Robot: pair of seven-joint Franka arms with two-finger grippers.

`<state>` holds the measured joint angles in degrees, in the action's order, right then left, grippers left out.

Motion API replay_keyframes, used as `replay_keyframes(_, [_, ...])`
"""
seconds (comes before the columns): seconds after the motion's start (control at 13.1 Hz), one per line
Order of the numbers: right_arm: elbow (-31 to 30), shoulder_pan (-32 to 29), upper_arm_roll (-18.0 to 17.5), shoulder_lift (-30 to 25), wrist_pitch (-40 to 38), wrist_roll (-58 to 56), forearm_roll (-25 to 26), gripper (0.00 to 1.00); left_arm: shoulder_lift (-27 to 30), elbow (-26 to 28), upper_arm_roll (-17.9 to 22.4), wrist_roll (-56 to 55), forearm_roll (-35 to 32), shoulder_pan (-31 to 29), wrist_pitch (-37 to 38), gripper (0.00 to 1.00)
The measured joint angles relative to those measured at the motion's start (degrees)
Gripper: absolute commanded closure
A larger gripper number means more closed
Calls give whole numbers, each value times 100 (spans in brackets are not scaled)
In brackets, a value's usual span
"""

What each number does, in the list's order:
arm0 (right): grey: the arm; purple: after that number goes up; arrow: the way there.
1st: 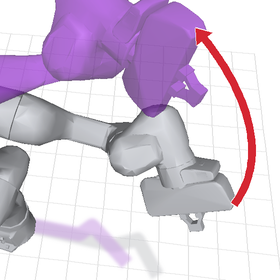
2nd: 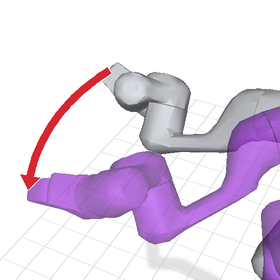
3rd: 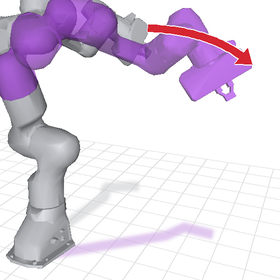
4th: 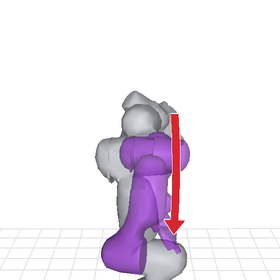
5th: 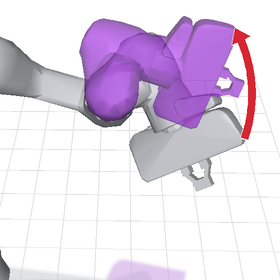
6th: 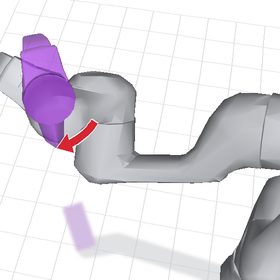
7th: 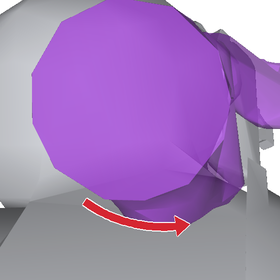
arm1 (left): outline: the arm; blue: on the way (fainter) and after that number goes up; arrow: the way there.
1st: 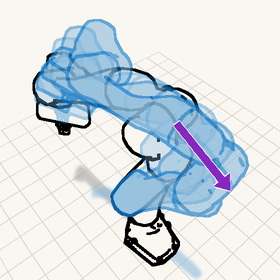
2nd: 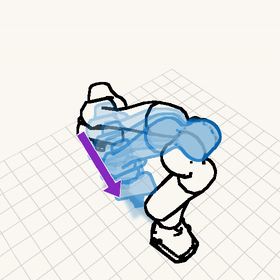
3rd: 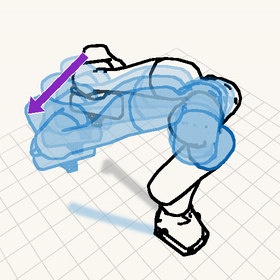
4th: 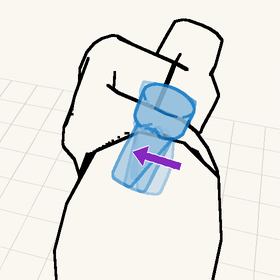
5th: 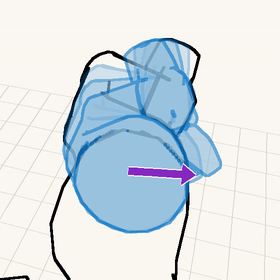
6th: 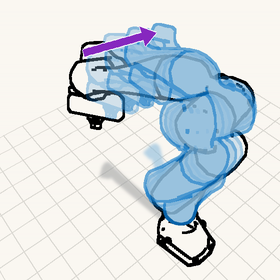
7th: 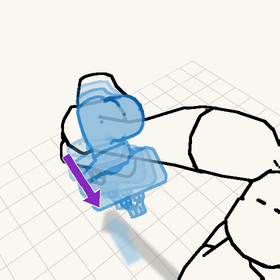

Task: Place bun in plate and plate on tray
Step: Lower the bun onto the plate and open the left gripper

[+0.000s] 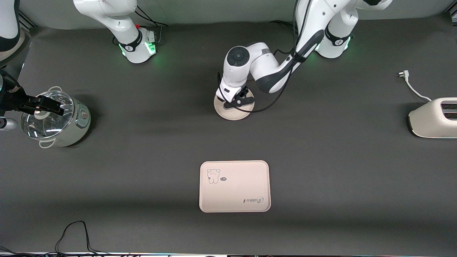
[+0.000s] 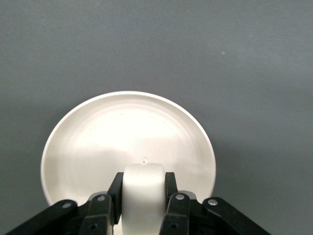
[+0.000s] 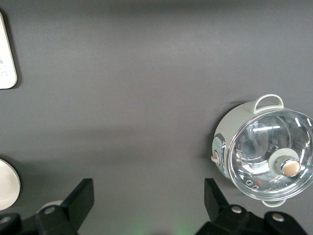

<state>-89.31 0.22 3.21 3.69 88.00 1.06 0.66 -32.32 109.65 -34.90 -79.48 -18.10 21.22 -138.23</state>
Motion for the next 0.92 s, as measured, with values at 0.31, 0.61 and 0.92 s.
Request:
replay_keyframes(0.31, [0,0,0,15,0,0,0,0,-500,-4,110,-198,-541,-10,-167,52])
replay_keyframes(0.61, [0,0,0,24,0,0,0,0,-533,-5,137,-199,-592,5,-191,0])
replay_keyframes(0.92, [0,0,1,25,0,0,0,0,-523,-29,143,-374,-655,61,-154,0])
